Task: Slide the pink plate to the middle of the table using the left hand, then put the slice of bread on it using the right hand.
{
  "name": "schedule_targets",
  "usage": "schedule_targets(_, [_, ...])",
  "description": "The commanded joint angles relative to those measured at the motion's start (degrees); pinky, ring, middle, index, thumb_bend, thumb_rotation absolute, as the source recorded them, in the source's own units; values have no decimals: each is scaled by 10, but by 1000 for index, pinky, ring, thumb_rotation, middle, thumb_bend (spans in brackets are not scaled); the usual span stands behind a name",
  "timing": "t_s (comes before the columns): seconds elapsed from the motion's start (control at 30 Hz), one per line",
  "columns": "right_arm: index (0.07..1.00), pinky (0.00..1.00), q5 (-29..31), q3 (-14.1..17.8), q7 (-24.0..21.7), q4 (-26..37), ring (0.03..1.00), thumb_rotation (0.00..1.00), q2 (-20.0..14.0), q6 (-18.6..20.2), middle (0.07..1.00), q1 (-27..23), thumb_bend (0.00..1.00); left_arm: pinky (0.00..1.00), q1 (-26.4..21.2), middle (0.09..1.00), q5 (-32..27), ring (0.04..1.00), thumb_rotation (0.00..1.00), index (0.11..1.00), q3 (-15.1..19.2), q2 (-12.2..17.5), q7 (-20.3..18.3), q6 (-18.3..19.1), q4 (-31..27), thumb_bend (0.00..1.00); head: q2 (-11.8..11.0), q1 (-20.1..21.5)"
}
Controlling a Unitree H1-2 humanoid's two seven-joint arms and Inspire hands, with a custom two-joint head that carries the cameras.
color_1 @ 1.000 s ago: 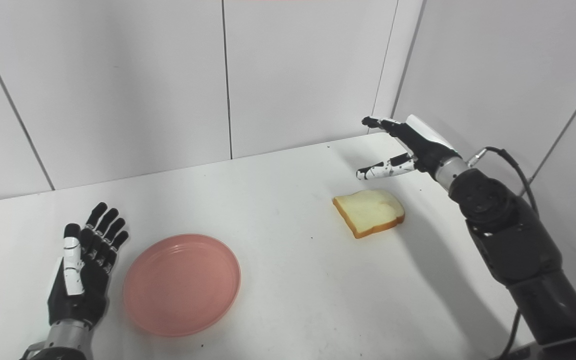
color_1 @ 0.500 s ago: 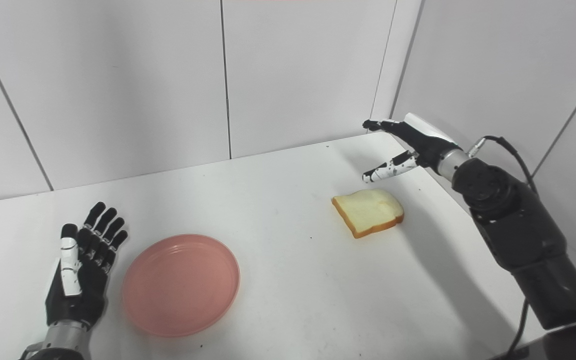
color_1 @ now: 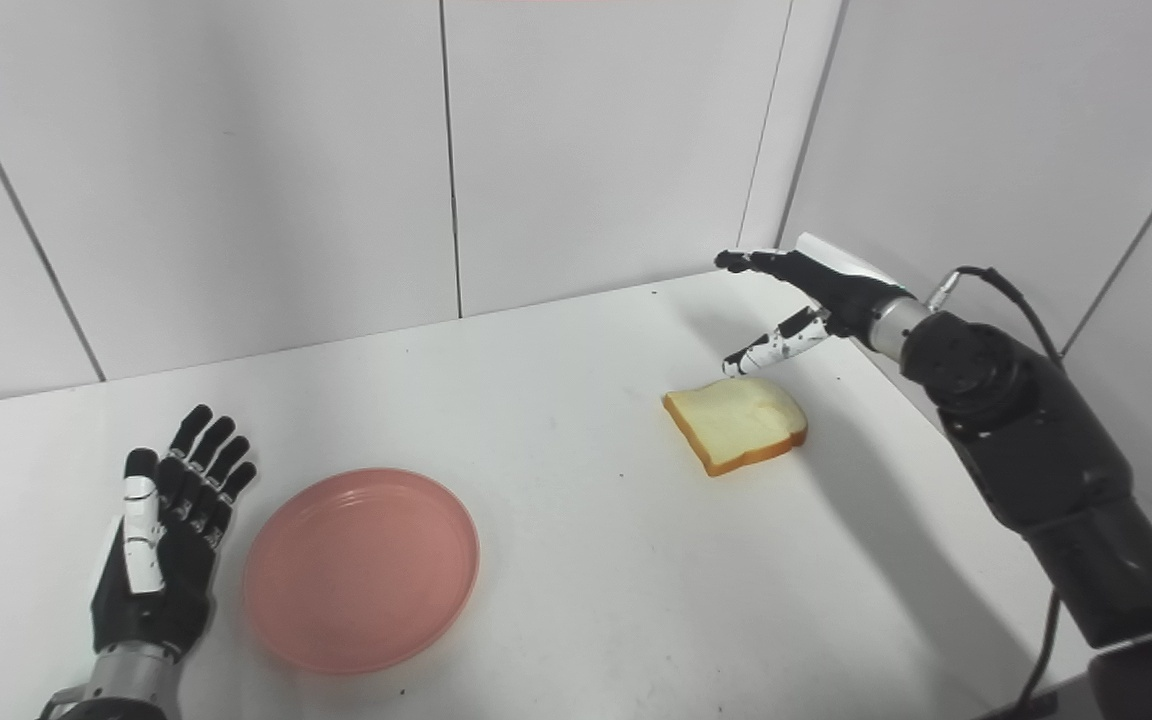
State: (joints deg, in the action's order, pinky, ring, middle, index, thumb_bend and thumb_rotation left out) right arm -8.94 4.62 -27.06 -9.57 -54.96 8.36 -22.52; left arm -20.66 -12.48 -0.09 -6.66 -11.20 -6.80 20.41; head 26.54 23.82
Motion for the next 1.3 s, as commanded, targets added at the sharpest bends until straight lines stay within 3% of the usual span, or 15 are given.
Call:
schedule_targets(0.0, [891, 958, 2, 10, 1, 7, 961, 233, -29, -21, 910, -24, 972, 919, 6, 927, 1, 923, 961, 899, -1, 3, -1, -5, -5, 719, 1, 0])
schedule_targets(0.3, [914, 969, -14, -21, -27, -38, 984, 296, -45, -71, 946, -39, 1000, 921, 7, 932, 2, 929, 959, 901, -3, 4, -4, -7, -5, 715, 3, 3])
schedule_targets(0.67, [972, 1000, -21, -64, -101, -52, 1000, 134, -55, -32, 1000, -65, 999, 920, 8, 933, 3, 928, 961, 904, -4, 5, -2, -2, -12, 713, 6, 4])
schedule_targets(0.8, [976, 1000, -54, -83, -105, -35, 1000, 202, -59, -30, 1000, -65, 1000, 920, 10, 931, 3, 924, 958, 901, -5, 5, -4, -1, -14, 721, 11, 4])
schedule_targets(0.93, [972, 962, -73, -91, -102, -32, 1000, 157, -53, -36, 1000, -64, 1000, 922, 11, 934, 2, 928, 954, 907, -6, 4, -2, 5, -22, 708, 11, 2])
schedule_targets(1.17, [972, 896, -117, -125, -104, -33, 1000, 173, -50, -61, 1000, -76, 1000, 918, 13, 931, 5, 928, 943, 901, -8, 4, 0, 7, -28, 722, 16, 4])
schedule_targets(1.27, [972, 907, -121, -131, -109, -34, 1000, 151, -45, -50, 1000, -83, 1000, 922, 14, 939, 2, 934, 954, 911, -10, 6, -4, 8, -28, 717, 16, 4])
